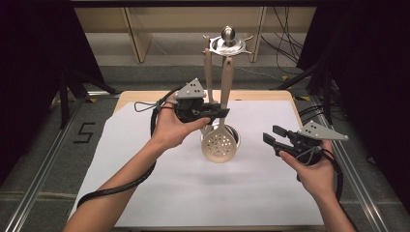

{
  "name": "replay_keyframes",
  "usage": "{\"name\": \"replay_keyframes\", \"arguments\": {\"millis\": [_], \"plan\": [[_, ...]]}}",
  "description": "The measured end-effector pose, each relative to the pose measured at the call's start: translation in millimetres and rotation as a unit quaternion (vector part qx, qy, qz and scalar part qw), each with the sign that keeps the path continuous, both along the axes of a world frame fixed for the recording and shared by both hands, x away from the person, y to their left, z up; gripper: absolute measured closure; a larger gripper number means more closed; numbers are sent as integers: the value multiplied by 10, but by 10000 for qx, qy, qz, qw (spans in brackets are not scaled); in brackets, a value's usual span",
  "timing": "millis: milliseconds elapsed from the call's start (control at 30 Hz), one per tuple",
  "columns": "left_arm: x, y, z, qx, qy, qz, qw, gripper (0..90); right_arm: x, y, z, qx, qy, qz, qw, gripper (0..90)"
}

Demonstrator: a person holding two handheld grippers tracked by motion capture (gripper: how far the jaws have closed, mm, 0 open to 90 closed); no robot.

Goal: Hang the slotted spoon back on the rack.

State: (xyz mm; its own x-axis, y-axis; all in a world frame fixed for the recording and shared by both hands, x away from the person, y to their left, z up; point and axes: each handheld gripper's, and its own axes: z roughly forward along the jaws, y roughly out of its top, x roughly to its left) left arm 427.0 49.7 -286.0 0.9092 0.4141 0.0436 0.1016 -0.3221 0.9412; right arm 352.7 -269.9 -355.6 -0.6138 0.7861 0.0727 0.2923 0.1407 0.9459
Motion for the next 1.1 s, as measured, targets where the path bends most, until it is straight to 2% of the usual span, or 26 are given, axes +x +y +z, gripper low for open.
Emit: {"name": "replay_keyframes", "arguments": {"millis": [67, 100, 400, 467, 500, 600, 667, 700, 767, 800, 933, 967, 1033, 1067, 1100], "plan": [[4, -5, -9, -18, 55, 26, 10000, 776, 13, -4, -2, -23, -103, 29, 9999, 522], [12, -4, -10, -9, 43, 23, 10000, 776, 5, 0, -1, -14, -26, 30, 10000, 522], [46, 6, -18, -32, 100, 67, 9999, 776, 3, -13, -2, -39, -41, -14, 10000, 522], [62, 14, -15, 5, 55, 42, 10000, 776, 21, -20, -4, -66, -211, 17, 9998, 521], [62, 14, -17, -13, 76, 54, 10000, 776, 1, -8, -1, 12, -12, 39, 10000, 521], [61, 11, -23, -70, 162, 81, 9998, 776, -1, -5, -1, 23, -12, 27, 10000, 521], [71, 13, -23, -46, 140, 80, 9999, 776, 7, -16, 0, -32, -129, -5, 9999, 521], [73, 12, -23, -50, 146, 93, 9998, 776, -3, -16, 6, -15, -29, 4, 10000, 521], [88, 16, -20, -32, 113, 75, 9999, 776, -3, -20, 8, -17, -46, 16, 10000, 520], [90, 14, -21, -44, 132, 78, 9999, 776, -18, -10, 8, 47, 48, -13, 10000, 521], [95, 9, -25, -56, 191, 107, 9997, 776, -13, -10, 2, 43, 39, -6, 10000, 520], [107, 11, -25, -27, 146, 93, 9998, 776, -20, -13, 5, 1, 73, -42, 10000, 520], [117, 10, -34, -30, 163, 99, 9998, 776, 5, -23, 0, -87, -102, 9, 9999, 520], [123, 12, -37, -26, 169, 100, 9998, 776, 2, -22, 0, -68, -63, 15, 10000, 520], [134, 15, -41, -24, 143, 91, 9999, 776, 12, -29, -2, -129, -198, -25, 9997, 520]]}}
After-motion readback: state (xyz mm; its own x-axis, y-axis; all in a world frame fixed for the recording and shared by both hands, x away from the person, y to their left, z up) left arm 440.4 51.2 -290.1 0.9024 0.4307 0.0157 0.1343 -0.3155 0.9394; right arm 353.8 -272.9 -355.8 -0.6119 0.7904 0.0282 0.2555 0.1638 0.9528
